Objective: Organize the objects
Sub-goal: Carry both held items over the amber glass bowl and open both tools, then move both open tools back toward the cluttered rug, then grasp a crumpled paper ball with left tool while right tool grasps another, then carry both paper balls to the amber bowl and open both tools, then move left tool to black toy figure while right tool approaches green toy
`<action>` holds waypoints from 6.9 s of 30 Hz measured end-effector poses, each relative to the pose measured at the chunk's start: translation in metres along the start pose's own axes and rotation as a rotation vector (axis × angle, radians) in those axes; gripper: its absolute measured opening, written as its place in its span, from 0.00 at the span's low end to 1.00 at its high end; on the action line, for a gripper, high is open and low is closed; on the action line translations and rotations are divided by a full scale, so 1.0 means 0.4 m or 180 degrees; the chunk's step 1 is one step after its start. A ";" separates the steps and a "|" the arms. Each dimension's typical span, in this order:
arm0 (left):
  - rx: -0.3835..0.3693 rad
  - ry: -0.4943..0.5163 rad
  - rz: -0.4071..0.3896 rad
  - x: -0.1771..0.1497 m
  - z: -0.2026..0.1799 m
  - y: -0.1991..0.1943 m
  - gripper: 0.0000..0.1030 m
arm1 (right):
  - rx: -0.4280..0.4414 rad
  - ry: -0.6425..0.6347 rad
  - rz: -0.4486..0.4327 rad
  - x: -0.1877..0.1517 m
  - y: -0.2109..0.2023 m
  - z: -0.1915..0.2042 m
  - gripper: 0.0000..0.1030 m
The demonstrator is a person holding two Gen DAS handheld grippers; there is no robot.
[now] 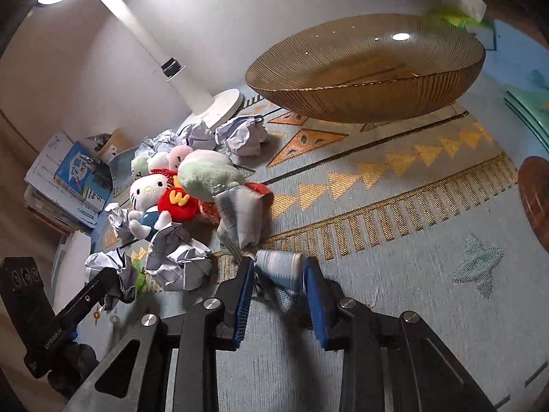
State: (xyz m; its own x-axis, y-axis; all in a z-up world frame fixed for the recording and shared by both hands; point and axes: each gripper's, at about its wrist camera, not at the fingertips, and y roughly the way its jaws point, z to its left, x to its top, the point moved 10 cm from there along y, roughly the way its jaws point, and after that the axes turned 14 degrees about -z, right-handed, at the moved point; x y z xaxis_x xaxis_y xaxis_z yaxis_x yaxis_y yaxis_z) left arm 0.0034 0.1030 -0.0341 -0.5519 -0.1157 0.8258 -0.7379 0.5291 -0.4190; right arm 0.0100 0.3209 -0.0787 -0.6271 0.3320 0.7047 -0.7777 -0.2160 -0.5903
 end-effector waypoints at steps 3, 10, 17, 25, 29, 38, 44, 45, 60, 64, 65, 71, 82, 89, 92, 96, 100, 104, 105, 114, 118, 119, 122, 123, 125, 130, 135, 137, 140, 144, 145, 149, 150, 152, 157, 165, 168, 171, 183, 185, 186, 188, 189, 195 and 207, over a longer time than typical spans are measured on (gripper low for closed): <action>0.0004 -0.0050 0.0011 0.000 0.006 0.004 0.45 | -0.0045 -0.0138 -0.0097 0.010 -0.015 0.014 0.59; 0.0031 -0.0041 0.0044 -0.009 0.004 0.012 0.45 | -0.0235 -0.0578 0.0087 -0.010 0.046 0.067 0.65; 0.0163 0.0136 0.0032 -0.003 -0.015 0.013 0.45 | -0.0359 -0.0931 -0.0018 -0.016 0.039 0.087 0.29; -0.0202 0.0391 -0.0238 0.152 -0.213 0.037 0.45 | -0.0114 -0.0629 -0.0629 0.155 -0.119 0.104 0.29; -0.0415 0.0374 -0.0204 0.213 -0.312 0.132 0.45 | -0.0498 -0.0433 -0.0975 0.274 -0.168 0.039 0.29; -0.0554 0.0384 0.0000 0.266 -0.439 0.381 0.62 | -0.1043 0.0001 -0.0991 0.421 -0.111 -0.138 0.31; -0.0526 0.0306 0.0111 0.273 -0.439 0.441 0.83 | -0.1100 0.0103 -0.0790 0.412 -0.064 -0.191 0.62; -0.0526 0.0311 0.0087 0.275 -0.435 0.431 0.83 | -0.1084 0.0107 -0.0811 0.408 -0.073 -0.190 0.62; 0.0431 0.0363 -0.0789 0.257 -0.118 -0.023 0.91 | 0.0008 -0.0441 -0.0958 0.200 -0.103 0.151 0.62; 0.1000 0.0068 -0.0627 0.123 0.091 -0.092 0.91 | 0.0120 -0.0504 -0.0788 0.088 -0.031 0.197 0.62; 0.1013 -0.0054 -0.0543 0.088 0.123 -0.095 0.91 | 0.0162 -0.0499 -0.0747 0.068 -0.017 0.208 0.62; 0.0796 -0.0154 -0.0624 0.039 0.126 -0.109 0.91 | 0.0058 -0.0770 -0.0647 0.025 0.016 0.238 0.62; 0.0614 -0.0263 -0.0435 0.017 0.126 -0.084 0.91 | 0.0027 -0.0768 -0.0471 0.010 0.047 0.221 0.64; 0.0607 -0.0293 -0.0411 0.014 0.127 -0.082 0.91 | 0.0054 -0.0746 -0.0510 0.016 0.041 0.219 0.64; 0.0610 -0.0330 -0.0397 0.014 0.130 -0.082 0.91 | 0.0090 -0.0735 -0.0600 0.024 0.025 0.222 0.64; 0.0633 -0.0433 -0.0329 0.029 0.151 -0.083 0.91 | -0.0042 -0.0679 -0.0662 0.033 0.006 0.212 0.80; 0.0971 -0.0178 -0.0372 0.126 0.213 -0.084 0.91 | 0.0156 -0.0588 -0.0519 0.007 0.009 0.241 0.84; 0.0978 -0.0079 -0.0057 0.143 0.280 0.025 0.91 | -0.0007 -0.0870 -0.0356 -0.025 0.049 0.262 0.85; 0.1006 -0.0102 0.0021 0.136 0.298 0.052 0.91 | -0.0038 -0.0901 -0.0317 -0.030 0.057 0.263 0.85; 0.0812 -0.0459 0.0205 0.098 0.339 0.113 0.54 | -0.0064 -0.0914 -0.0112 -0.044 0.101 0.263 0.60; 0.0768 -0.0468 0.0147 0.102 0.332 0.106 0.48 | -0.0037 -0.0907 -0.0101 -0.046 0.101 0.264 0.48; 0.0777 -0.0458 0.0122 0.104 0.330 0.103 0.48 | -0.0012 -0.0887 -0.0131 -0.042 0.094 0.264 0.47; 0.0756 -0.0394 -0.0013 0.129 0.310 0.076 0.48 | 0.0140 -0.0795 -0.0268 -0.028 0.056 0.269 0.47; 0.0720 -0.0361 -0.0084 0.140 0.293 0.057 0.48 | 0.0226 -0.0769 -0.0329 -0.022 0.036 0.272 0.47; 0.0617 -0.0269 -0.0206 0.157 0.245 0.015 0.48 | 0.0321 -0.0769 -0.0444 -0.011 0.000 0.273 0.47; 0.0207 -0.0260 -0.0195 0.113 0.089 -0.031 0.48 | 0.0273 -0.0753 -0.0447 -0.012 -0.024 0.240 0.47; -0.0105 -0.0200 0.0147 -0.018 -0.046 -0.008 0.48 | 0.0143 -0.0742 -0.0364 -0.021 -0.024 0.193 0.47; -0.0064 -0.0029 0.0236 -0.050 -0.068 0.010 0.48 | 0.0119 -0.0791 -0.0338 -0.028 -0.026 0.183 0.47; 0.0025 0.0057 0.0367 -0.083 -0.070 0.035 0.48 | 0.0070 -0.0819 -0.0279 -0.043 -0.016 0.168 0.47; 0.0071 0.0016 0.0391 -0.081 -0.057 0.039 0.48 | 0.0091 -0.0751 -0.0182 -0.053 -0.001 0.162 0.51; 0.0107 -0.0005 0.0430 -0.085 -0.051 0.043 0.48 | 0.0111 -0.0735 -0.0170 -0.053 0.000 0.162 0.52; 0.0090 -0.0029 0.0434 -0.087 -0.055 0.043 0.48 | 0.0131 -0.0714 -0.0143 -0.059 0.001 0.163 0.54; 0.0088 -0.0021 0.0430 -0.087 -0.055 0.042 0.48 | 0.0136 -0.0726 -0.0136 -0.061 0.002 0.166 0.54; 0.0085 -0.0005 0.0430 -0.088 -0.057 0.041 0.48 | 0.0116 -0.0774 -0.0143 -0.064 0.003 0.171 0.54; 0.0095 0.0022 0.0406 -0.086 -0.060 0.038 0.48 | 0.0098 -0.0858 -0.0257 -0.056 -0.011 0.183 0.49; -0.0039 0.0512 0.0170 0.063 -0.197 0.047 0.48 | 0.0051 -0.0711 -0.0913 0.134 -0.162 0.161 0.49; -0.0278 0.0536 0.0111 0.164 -0.282 0.104 0.48 | -0.0194 -0.0465 -0.1168 0.258 -0.211 0.090 0.49; -0.0498 0.0538 0.0069 0.250 -0.364 0.184 0.48 | -0.0345 -0.0218 -0.1325 0.366 -0.236 0.013 0.50; -0.0628 0.0363 0.0400 0.279 -0.485 0.483 0.72 | -0.0888 0.0253 -0.1064 0.495 -0.115 -0.202 0.61; -0.0584 0.0292 0.0451 0.271 -0.469 0.498 0.72 | -0.0917 0.0295 -0.1029 0.489 -0.105 -0.220 0.63; -0.0577 0.0254 0.0489 0.266 -0.462 0.499 0.72 | -0.0912 0.0314 -0.1021 0.484 -0.107 -0.224 0.63; -0.0578 0.0210 0.0488 0.265 -0.449 0.487 0.72 | -0.0907 0.0278 -0.1053 0.477 -0.119 -0.220 0.63; -0.0570 0.0208 0.0472 0.268 -0.443 0.474 0.72 | -0.0910 0.0221 -0.1078 0.474 -0.126 -0.212 0.63; -0.0512 0.0282 0.0177 0.301 -0.408 0.333 0.72 | -0.0607 0.0093 -0.1078 0.426 -0.153 -0.120 0.63; 0.0567 -0.0061 -0.0632 0.254 0.007 -0.075 0.92 | 0.0255 -0.0229 -0.0722 0.148 -0.075 0.151 0.66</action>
State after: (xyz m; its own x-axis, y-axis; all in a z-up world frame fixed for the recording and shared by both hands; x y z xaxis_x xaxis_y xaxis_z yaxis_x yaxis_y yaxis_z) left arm -0.0315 0.0730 0.0613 -0.3954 -0.2194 0.8919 -0.8883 0.3384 -0.3106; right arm -0.0064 0.2915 0.0046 -0.4353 0.3146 0.8435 -0.8981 -0.2164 -0.3828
